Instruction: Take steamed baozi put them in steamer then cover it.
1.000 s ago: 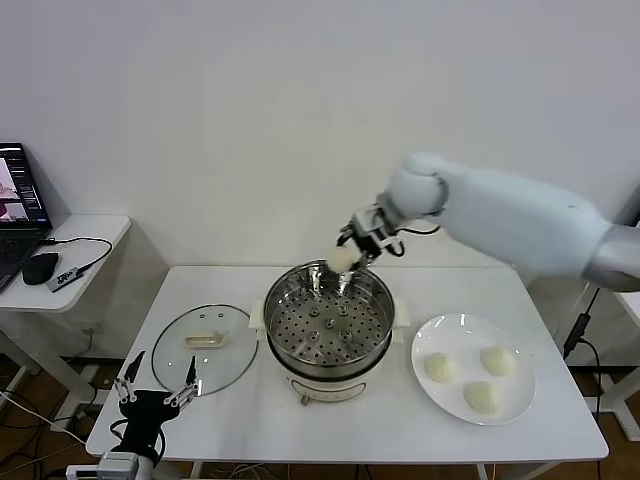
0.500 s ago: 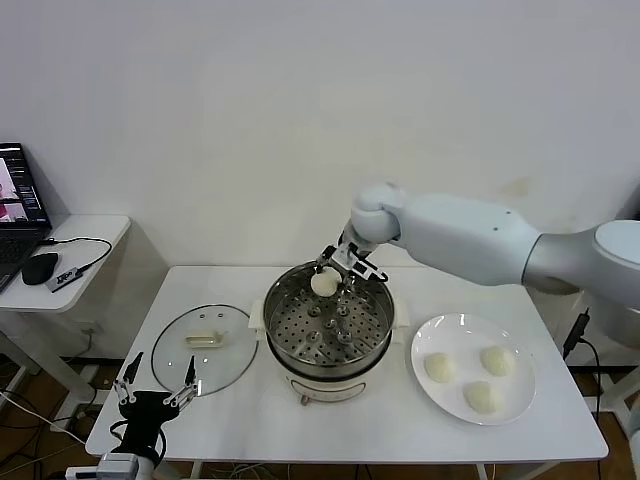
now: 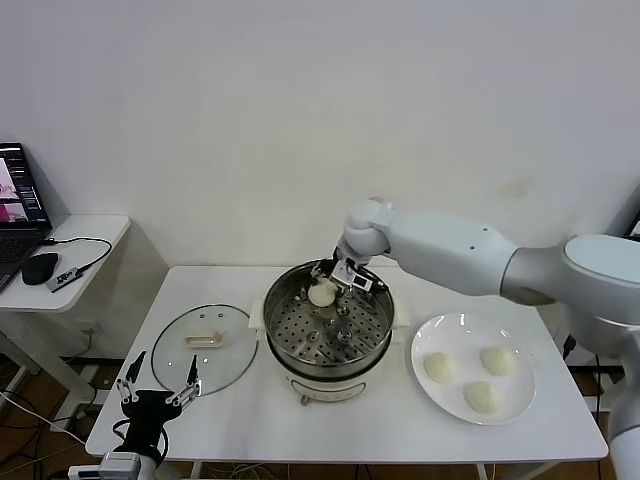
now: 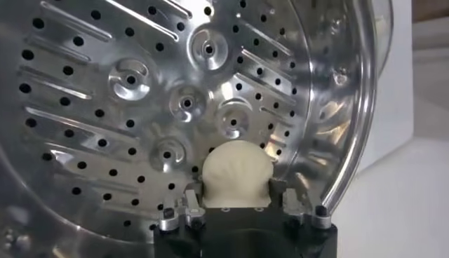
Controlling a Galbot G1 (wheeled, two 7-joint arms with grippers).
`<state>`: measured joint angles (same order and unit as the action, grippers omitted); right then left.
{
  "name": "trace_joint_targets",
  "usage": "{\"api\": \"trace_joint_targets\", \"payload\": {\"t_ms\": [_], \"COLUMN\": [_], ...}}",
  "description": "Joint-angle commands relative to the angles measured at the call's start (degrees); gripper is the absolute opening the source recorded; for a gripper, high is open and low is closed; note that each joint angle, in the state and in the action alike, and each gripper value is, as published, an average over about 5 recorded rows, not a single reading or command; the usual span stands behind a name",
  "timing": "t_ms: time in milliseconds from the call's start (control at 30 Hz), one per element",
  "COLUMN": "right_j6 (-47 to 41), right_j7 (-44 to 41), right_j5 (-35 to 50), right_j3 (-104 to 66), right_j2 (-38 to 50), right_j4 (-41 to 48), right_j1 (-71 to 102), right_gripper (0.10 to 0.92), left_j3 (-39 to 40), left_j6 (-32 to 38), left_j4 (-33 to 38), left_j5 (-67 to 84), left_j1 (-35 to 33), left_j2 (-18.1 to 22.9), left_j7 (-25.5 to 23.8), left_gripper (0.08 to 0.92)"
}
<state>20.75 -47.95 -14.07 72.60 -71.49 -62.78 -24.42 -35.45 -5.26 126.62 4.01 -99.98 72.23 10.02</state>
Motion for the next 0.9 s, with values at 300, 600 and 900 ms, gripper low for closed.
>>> {"api": "trace_joint_targets", "payload": {"t_ms": [300, 600, 900], "right_j6": [-5.05, -27.53, -40.04], "right_j7": [-3.9, -9.85, -11.51], "right_j5": [9.54, 21.5, 23.71], "right_j3": [1.49, 1.17, -0.1], "right_j2": [4.18, 19.15, 40.59], "right_j4": [-8.83, -22.14, -32.88], "right_j1": [-7.93, -14.54, -14.09], "right_gripper": [0.821, 0.823, 0.823], "left_j3": [0.04, -0.33, -0.2], "left_j6": [0.02, -0.01, -0.82], "left_j4": [0.43, 1.61, 1.91], "left_j5": [-0.02, 0.55, 0.37], "left_j1": [-0.28, -0.96, 0.05], "left_j2": [0.27, -0.15, -1.63], "left_j7": [-0.03, 0.18, -1.17], "left_gripper": [0.823, 0.823, 0.823]}}
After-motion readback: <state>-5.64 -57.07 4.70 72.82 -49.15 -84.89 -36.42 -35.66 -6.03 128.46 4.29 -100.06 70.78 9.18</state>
